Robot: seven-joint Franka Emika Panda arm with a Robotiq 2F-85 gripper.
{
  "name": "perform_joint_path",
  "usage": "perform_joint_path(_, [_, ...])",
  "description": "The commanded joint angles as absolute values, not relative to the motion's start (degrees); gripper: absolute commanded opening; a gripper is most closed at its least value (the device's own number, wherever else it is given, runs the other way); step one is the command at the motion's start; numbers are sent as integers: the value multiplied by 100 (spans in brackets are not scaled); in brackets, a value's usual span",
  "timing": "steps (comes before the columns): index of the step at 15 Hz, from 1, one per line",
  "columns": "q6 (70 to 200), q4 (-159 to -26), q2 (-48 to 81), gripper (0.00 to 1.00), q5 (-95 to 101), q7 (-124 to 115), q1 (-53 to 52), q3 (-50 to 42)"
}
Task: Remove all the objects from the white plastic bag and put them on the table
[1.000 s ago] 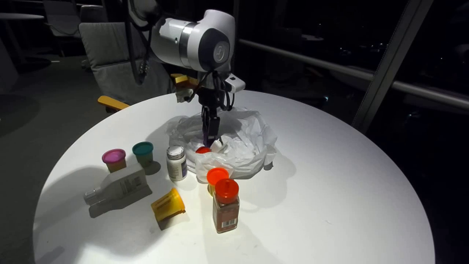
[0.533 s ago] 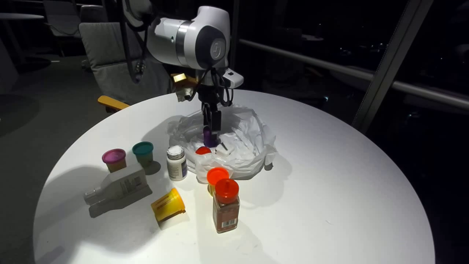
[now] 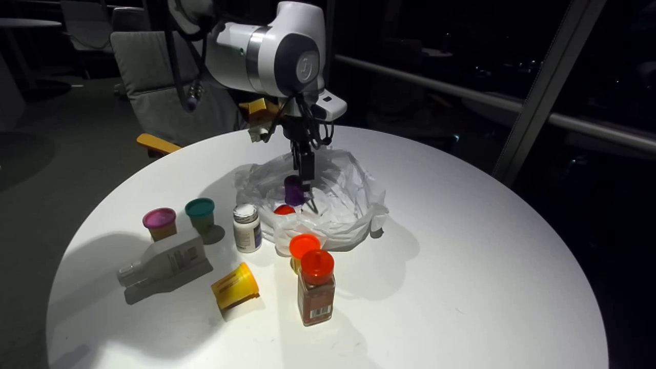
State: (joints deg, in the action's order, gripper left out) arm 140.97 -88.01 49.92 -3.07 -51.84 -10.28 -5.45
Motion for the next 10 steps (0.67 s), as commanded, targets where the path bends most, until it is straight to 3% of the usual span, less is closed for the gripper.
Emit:
perform_joint_path(1, [14360,-9337,4619,100,-454,-5471,-1106,-596])
perform_joint_path(7, [14615,-9602,4505,100,-487,-5821,-1134,-614])
perform_joint_path(8, [14639,-9610,4511,77,-504,-5860,-1122,-591])
perform_joint_path(10, [14617,-9586,4534,66,-528,-5912,-1098,-552])
